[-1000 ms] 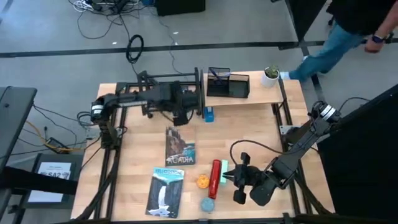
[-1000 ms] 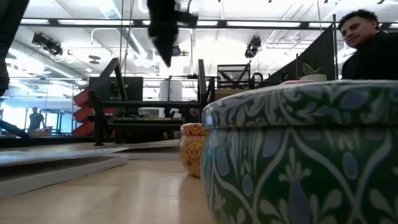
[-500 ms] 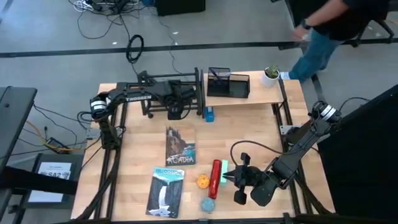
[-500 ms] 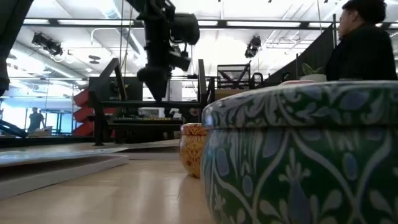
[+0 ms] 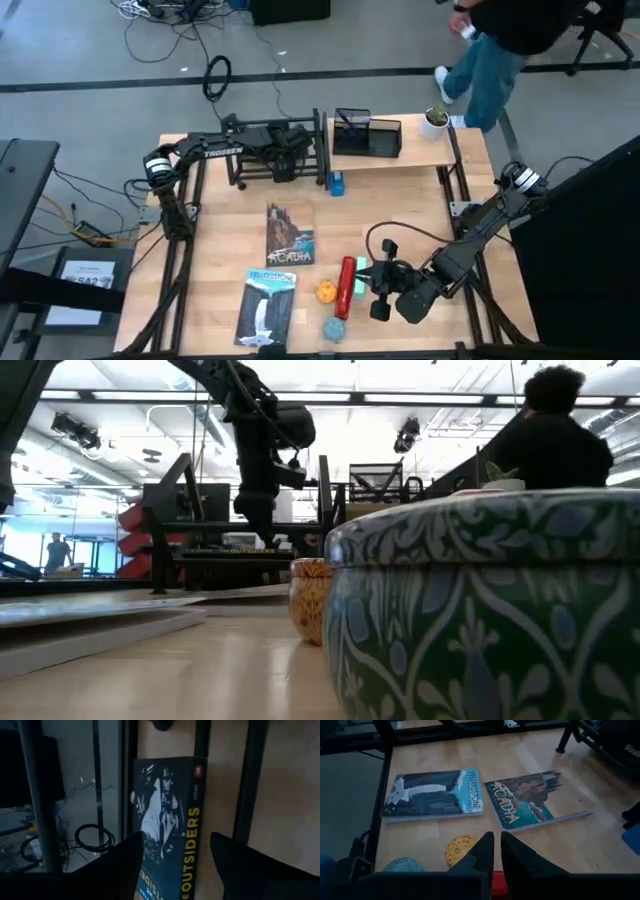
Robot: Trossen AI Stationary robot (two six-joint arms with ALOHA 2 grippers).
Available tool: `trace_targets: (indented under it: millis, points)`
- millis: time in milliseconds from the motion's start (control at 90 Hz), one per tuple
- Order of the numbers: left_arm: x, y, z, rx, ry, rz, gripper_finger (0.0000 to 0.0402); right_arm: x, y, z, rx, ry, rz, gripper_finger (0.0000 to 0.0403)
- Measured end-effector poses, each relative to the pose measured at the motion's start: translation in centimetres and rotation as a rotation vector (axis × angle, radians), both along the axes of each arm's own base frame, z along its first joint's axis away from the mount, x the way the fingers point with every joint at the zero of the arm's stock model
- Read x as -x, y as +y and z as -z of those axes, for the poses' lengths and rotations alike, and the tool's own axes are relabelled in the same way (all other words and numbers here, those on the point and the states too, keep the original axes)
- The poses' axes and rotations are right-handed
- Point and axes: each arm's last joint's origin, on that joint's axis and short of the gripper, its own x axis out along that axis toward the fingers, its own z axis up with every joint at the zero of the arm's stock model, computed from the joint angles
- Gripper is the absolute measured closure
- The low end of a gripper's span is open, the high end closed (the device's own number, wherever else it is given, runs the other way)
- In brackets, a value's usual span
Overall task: Stock shelves
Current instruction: Put the black book on the book shelf
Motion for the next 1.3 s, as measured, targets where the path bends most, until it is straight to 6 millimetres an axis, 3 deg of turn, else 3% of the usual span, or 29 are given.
trace_targets:
  millis: [444,567,833,1111,1300]
  points:
    - [-0.9,1.5,3.2,0.045,0.096,0.079,0.0208,-0.8,-0.9,-0.1,0.042,0.002,-0.002,0.0396]
    - [-0.8,1.8,3.4,0.059,0.097,0.068,0.0252,-0.9,-1.0,-0.1,0.045,0.005,-0.003,0.0396]
    - [-0.4,2.5,3.6,0.06,0.09,0.036,0.039,-1.2,-1.3,-0.2,0.055,0.005,-0.001,0.0396]
    - [-0.6,2.7,3.3,-0.029,0.115,0.006,0.0401,-1.3,-1.3,-0.2,0.057,0.0,-0.004,0.0396]
    - [-1.7,2.3,1.9,-0.122,0.137,0.015,0.0401,-1.3,-1.3,-0.3,0.061,-0.002,-0.008,0.0396]
